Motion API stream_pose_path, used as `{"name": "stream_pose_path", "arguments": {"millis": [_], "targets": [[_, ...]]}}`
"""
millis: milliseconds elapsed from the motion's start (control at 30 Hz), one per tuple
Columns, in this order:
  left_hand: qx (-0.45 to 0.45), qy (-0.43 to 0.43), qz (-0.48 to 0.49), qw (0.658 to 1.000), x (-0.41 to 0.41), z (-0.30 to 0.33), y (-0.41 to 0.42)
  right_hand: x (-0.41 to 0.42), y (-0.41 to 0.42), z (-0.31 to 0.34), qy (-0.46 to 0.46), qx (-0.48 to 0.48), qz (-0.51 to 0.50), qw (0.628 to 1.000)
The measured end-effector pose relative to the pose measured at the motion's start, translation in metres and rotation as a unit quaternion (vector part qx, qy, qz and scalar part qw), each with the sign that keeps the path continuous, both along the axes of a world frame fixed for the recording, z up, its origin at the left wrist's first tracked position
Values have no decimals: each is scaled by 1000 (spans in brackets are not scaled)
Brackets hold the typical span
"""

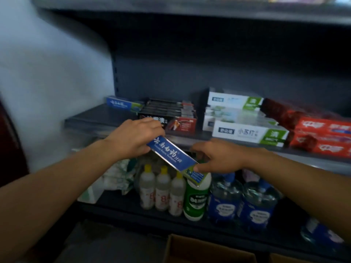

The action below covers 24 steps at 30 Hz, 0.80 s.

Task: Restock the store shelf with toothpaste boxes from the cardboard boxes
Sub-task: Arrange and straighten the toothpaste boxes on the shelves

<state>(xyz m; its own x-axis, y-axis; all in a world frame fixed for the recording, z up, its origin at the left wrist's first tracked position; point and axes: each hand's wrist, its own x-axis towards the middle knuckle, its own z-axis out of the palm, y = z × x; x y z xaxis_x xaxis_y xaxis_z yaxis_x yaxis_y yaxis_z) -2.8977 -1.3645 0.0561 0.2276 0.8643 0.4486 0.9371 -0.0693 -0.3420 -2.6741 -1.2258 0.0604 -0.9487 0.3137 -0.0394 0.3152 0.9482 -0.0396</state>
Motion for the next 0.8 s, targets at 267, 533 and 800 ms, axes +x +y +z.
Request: {"name": "stream_pose_path", "arguments": {"millis": [267,533,800], "targets": [[66,-16,90,994,-67,22,-41,-89,-21,41,50,-30,-13,998],[3,-147,172,974,-132,47,-68,-170,-39,71,63,-5,3,998],[-6,-218,238,946,-195,61,-55,-246,-31,87,67,57,5,996]]}}
